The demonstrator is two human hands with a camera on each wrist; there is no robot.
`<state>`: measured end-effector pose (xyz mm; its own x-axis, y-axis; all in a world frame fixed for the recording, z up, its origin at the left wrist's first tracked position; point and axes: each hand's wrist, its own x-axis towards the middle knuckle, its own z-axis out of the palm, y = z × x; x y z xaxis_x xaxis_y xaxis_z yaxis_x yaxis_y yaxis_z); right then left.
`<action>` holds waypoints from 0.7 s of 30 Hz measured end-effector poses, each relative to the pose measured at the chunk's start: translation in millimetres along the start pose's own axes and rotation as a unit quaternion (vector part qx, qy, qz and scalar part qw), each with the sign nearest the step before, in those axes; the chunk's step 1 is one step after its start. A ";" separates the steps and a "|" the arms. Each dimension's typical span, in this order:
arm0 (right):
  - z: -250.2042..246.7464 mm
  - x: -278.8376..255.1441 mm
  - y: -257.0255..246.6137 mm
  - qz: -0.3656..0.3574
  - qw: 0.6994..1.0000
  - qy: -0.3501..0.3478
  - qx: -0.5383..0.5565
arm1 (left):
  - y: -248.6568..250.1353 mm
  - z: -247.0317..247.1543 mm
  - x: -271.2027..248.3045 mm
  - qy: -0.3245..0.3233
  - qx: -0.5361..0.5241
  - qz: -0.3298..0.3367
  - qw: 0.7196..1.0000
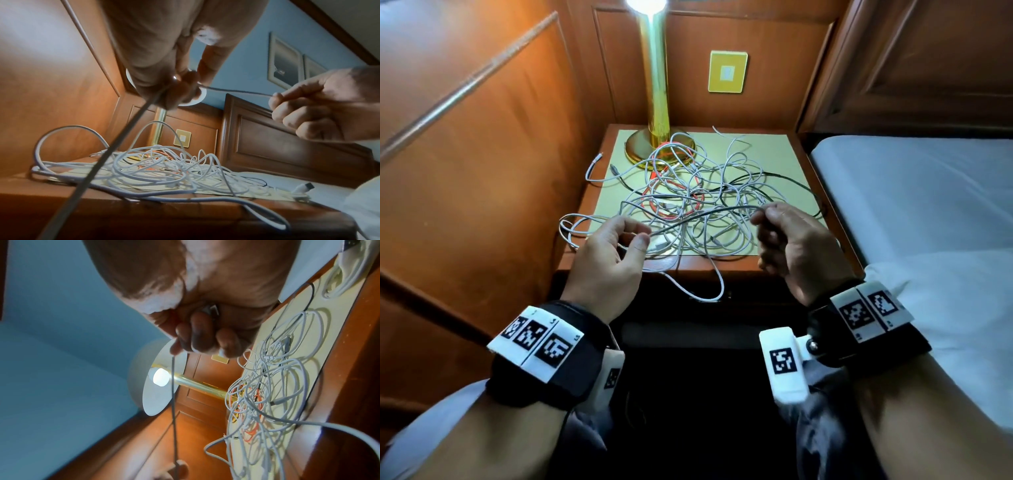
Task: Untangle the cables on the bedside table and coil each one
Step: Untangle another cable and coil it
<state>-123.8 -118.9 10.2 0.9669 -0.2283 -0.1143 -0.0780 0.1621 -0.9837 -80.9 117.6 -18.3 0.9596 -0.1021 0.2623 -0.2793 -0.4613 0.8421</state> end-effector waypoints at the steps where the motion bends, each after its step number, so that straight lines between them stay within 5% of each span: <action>1: -3.3 2.2 -1.1 -0.004 0.999 0.030 0.035 | -0.1 -1.8 0.7 -0.012 0.016 0.002 1.000; 4: -15.5 8.7 -5.1 -0.018 0.988 0.114 0.107 | -0.6 -7.1 3.4 -0.031 0.011 -0.003 0.999; 7: -24.1 12.9 -1.8 -0.049 0.988 0.128 0.077 | 0.3 -7.4 2.7 -0.021 -0.002 0.013 1.000; 10: -20.5 8.3 2.2 -0.104 0.987 0.090 -0.084 | 3.1 -2.7 -1.8 -0.014 0.032 0.076 0.997; 15: -1.8 0.4 13.4 -0.185 0.928 -0.009 -0.324 | 10.9 6.4 -10.0 -0.091 0.043 0.232 0.968; 18: 7.7 0.3 19.2 -0.152 0.906 -0.086 -0.386 | 15.6 9.2 -12.8 -0.093 0.005 0.243 0.966; 21: 14.0 -4.1 19.2 -0.089 0.922 -0.163 -0.341 | 13.3 8.8 -11.9 -0.071 -0.028 0.202 0.976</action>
<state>-125.9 -101.5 -6.3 0.9922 0.1246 -0.0044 0.0610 -0.5158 -0.8545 -95.8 104.9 -14.4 0.7643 -0.3890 0.5143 -0.6342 -0.3091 0.7087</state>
